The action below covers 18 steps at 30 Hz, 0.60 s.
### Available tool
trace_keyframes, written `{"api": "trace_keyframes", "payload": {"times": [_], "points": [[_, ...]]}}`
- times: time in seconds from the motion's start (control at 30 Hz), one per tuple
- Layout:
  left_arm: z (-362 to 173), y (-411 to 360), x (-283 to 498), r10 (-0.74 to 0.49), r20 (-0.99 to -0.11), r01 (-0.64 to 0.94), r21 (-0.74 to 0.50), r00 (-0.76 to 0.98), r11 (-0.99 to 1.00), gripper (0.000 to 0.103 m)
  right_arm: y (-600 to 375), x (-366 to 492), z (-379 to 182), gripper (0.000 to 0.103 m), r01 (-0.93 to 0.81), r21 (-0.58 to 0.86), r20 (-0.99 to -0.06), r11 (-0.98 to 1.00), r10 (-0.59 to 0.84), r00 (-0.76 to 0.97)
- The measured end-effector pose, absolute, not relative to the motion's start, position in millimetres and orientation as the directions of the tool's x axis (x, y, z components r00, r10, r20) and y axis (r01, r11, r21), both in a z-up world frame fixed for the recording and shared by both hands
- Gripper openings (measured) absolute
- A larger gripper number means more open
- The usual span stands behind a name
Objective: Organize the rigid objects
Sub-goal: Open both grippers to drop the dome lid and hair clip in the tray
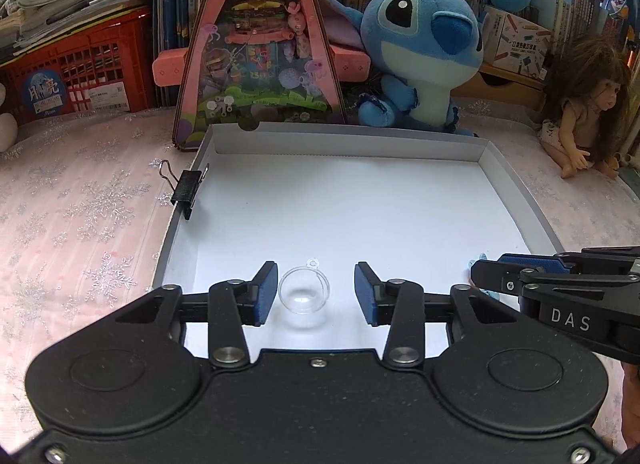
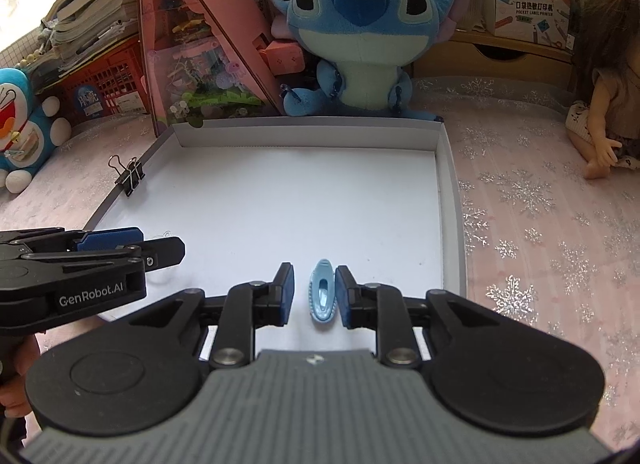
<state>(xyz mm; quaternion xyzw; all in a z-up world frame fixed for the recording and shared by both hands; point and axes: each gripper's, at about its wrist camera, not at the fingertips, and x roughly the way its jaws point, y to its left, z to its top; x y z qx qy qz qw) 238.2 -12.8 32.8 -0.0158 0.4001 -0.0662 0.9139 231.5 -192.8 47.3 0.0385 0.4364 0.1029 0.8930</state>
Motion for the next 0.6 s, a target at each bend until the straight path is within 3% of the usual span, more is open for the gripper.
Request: {"api": "trace_keyframes", "payload": {"times": [0.27, 0.6], "points": [[46, -2, 202, -0.154, -0.695, 0.136, -0.082, 0.702, 0.987, 0.057, -197, 199, 65, 0.059, -0.193, 0.129, -0.711, 0.973, 0.226, 0.665], [51, 2, 133, -0.201, -0.615, 0.208, -0.062, 0.763, 0.976, 0.062, -197, 145, 73, 0.073, -0.238, 0.081, -0.638, 0.968, 0.234, 0.734]]}}
